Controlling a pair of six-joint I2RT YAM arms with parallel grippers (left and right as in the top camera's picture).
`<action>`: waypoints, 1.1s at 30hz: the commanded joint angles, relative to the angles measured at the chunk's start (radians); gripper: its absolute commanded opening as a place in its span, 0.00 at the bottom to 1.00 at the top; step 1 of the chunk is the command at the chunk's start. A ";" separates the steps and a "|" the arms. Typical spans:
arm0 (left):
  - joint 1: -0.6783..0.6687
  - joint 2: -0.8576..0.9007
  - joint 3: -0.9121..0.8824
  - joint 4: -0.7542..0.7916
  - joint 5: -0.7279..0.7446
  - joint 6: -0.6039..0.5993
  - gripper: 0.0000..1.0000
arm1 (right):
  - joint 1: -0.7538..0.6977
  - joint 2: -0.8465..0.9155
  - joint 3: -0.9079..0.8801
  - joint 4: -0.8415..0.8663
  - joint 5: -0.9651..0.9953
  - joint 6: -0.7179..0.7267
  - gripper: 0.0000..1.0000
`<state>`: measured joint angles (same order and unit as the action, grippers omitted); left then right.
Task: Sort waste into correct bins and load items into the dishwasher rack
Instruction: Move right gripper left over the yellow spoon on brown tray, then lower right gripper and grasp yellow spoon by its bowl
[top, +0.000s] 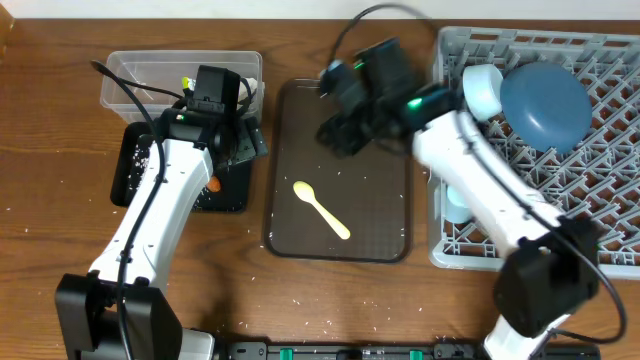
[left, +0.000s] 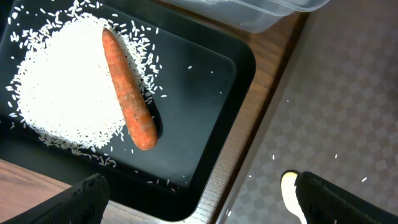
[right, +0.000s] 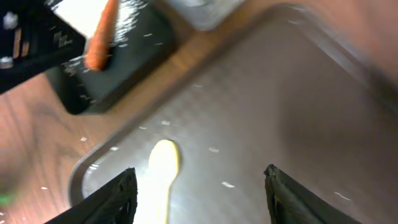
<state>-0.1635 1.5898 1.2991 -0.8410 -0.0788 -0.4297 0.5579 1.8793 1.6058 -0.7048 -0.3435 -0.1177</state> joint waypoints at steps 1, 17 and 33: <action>0.005 -0.002 -0.007 -0.003 -0.011 -0.003 0.98 | 0.084 0.062 -0.051 0.042 0.047 0.078 0.61; 0.105 -0.002 -0.007 -0.021 -0.164 0.057 0.98 | 0.253 0.246 -0.057 0.113 0.403 0.237 0.60; 0.198 -0.002 -0.007 -0.030 -0.090 0.054 0.98 | 0.253 0.246 -0.056 0.002 0.328 0.298 0.44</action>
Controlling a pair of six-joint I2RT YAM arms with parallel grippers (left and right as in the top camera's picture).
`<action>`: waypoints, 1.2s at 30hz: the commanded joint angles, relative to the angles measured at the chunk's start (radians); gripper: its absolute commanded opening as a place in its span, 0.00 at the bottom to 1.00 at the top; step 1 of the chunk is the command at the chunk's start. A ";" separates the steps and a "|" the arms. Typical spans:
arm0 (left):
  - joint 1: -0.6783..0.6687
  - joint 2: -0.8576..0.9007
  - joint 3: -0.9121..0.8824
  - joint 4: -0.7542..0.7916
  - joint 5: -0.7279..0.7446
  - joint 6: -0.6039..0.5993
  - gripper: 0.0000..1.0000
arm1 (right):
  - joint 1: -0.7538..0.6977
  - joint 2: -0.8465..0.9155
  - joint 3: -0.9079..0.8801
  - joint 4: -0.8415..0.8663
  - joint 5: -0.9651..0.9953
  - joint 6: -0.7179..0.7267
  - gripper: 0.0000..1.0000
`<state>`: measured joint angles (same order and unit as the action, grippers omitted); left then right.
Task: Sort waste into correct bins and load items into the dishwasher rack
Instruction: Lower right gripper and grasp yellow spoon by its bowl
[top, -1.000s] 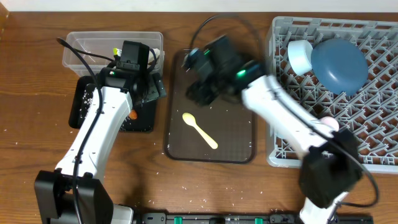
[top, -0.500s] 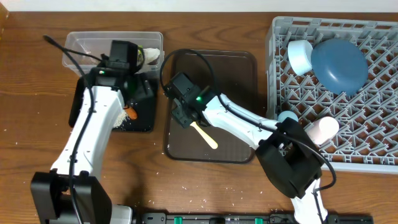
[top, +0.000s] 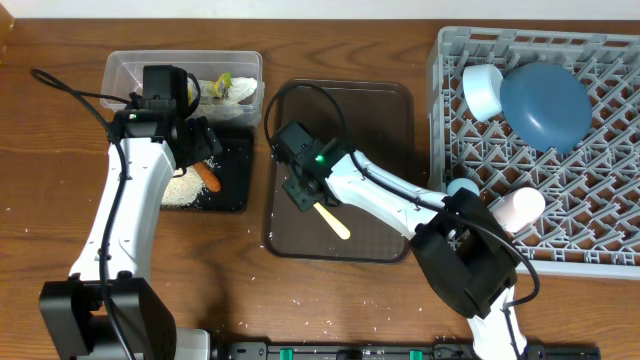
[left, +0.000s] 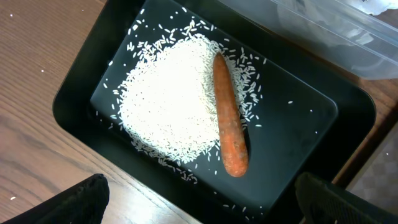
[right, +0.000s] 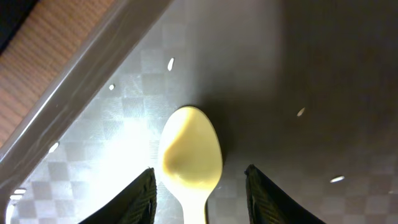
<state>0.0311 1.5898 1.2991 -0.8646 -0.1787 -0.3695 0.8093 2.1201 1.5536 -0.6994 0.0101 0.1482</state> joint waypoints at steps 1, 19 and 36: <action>0.003 -0.002 -0.007 -0.006 0.010 -0.006 0.98 | 0.000 0.005 -0.003 -0.003 -0.025 0.032 0.44; 0.003 -0.002 -0.007 -0.010 0.010 -0.006 0.98 | -0.026 0.068 0.052 -0.069 -0.135 0.050 0.53; 0.003 -0.002 -0.007 -0.010 0.010 -0.006 0.98 | -0.034 0.095 0.084 -0.082 -0.150 0.057 0.12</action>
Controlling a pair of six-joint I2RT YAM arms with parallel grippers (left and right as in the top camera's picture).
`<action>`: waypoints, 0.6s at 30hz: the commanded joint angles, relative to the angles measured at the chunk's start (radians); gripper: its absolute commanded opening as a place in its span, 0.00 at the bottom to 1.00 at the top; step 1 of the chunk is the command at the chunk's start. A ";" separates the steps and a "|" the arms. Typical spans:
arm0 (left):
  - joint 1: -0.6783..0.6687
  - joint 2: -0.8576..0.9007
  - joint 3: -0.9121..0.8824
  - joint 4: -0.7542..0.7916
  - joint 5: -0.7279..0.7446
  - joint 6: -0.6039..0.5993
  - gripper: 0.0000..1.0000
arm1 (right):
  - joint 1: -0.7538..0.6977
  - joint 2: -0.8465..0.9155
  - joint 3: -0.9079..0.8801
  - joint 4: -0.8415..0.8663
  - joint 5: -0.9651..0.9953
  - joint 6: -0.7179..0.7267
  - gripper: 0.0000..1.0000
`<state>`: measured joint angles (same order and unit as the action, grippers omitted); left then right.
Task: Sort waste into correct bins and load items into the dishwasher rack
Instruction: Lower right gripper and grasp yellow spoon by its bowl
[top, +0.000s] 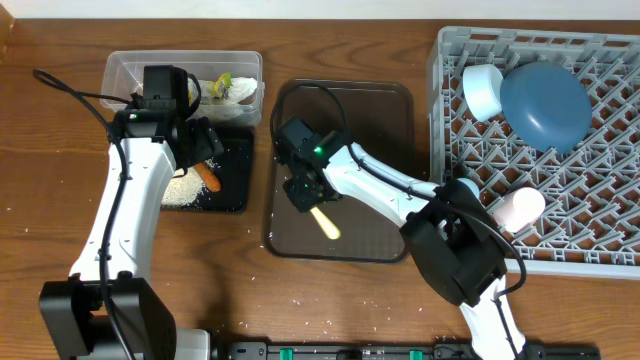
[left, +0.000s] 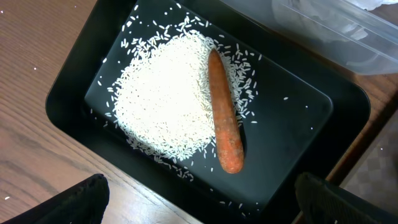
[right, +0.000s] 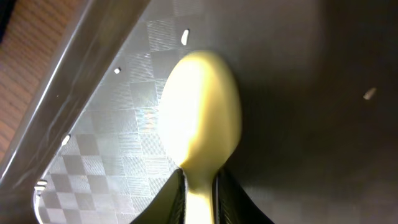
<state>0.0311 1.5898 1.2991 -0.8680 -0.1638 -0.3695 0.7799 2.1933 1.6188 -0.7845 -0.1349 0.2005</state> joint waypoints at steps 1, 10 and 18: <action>0.003 -0.002 -0.007 -0.006 -0.005 -0.006 0.98 | -0.005 0.021 0.023 0.003 -0.005 0.005 0.10; 0.003 -0.002 -0.007 -0.006 -0.005 -0.006 0.98 | -0.004 0.021 0.053 -0.024 -0.008 0.000 0.02; 0.003 -0.002 -0.007 -0.006 -0.005 -0.006 0.98 | 0.002 0.024 0.053 0.092 -0.007 -0.053 0.50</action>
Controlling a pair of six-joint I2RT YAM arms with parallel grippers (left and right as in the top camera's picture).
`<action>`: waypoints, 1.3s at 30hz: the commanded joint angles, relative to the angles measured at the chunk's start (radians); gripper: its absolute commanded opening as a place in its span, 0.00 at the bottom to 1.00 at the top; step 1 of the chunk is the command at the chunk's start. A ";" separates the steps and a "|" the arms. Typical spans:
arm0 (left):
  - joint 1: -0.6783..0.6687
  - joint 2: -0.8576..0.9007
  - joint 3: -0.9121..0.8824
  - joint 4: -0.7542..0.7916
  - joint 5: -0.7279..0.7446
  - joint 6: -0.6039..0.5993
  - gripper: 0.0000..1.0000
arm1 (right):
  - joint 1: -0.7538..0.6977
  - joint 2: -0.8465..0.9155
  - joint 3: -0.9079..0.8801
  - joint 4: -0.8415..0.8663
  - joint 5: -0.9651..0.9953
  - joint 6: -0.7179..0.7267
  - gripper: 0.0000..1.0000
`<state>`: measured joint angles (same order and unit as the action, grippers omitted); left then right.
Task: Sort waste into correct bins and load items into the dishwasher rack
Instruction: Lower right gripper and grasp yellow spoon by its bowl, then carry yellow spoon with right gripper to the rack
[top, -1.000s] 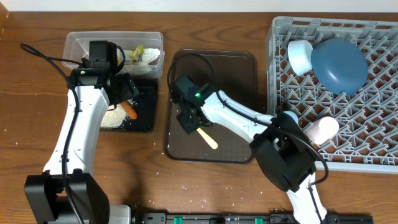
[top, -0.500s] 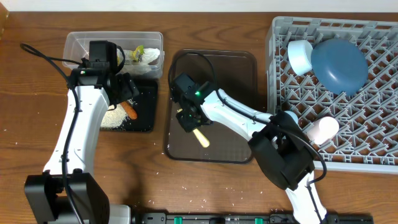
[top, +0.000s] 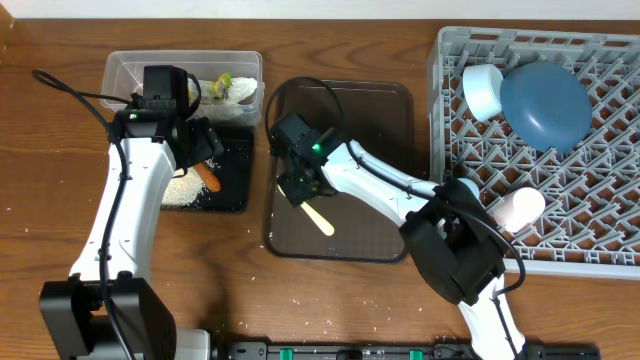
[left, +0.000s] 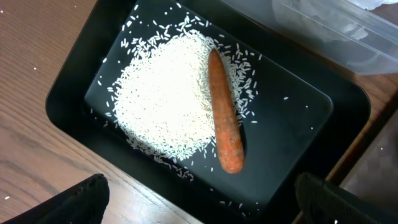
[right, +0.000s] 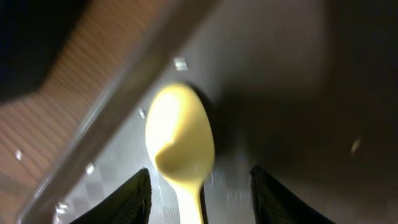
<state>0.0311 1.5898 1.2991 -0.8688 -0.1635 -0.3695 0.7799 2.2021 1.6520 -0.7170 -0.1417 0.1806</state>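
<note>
A pale yellow spoon (right: 180, 140) lies on the brown tray (top: 380, 120); in the overhead view only its handle (top: 320, 218) shows. My right gripper (right: 200, 173) is low over the spoon's neck and open, one finger on each side. In the overhead view the right gripper (top: 297, 188) covers the spoon's bowl. The right wrist view is blurred. My left gripper (left: 200, 186) hangs open above the black bin (left: 298, 124), which holds a heap of rice (left: 161, 99) and a carrot (left: 224, 124).
A clear plastic bin (top: 130, 75) with scraps stands behind the black bin (top: 232, 195). The grey dishwasher rack (top: 600, 200) at the right holds a blue bowl (top: 545, 100), a white cup (top: 483, 88) and a pink cup (top: 520, 207). Rice grains dot the tray and table.
My right gripper's fingers were pressed together on the spoon's neck; now they stand apart with the spoon between them. The spoon lies slightly further left on the tray. The left arm has not moved.
My right gripper was open, high over the tray's far end, with the left gripper at the black bin's right edge. Then the right was low and open at the spoon's bowl, the left centred over the bin. It shut on the spoon's neck, and now stands open.
</note>
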 joint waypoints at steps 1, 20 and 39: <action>0.003 -0.002 -0.007 -0.005 -0.005 -0.006 0.98 | 0.005 0.018 0.020 0.035 0.000 -0.040 0.50; 0.003 -0.002 -0.007 -0.005 -0.005 -0.006 0.98 | 0.065 0.118 0.020 0.009 -0.022 -0.097 0.21; 0.003 -0.002 -0.007 -0.005 -0.005 -0.006 0.98 | -0.030 0.046 0.145 -0.089 -0.019 -0.100 0.01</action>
<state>0.0311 1.5898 1.2991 -0.8692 -0.1635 -0.3695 0.7925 2.2681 1.7401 -0.7860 -0.1787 0.0906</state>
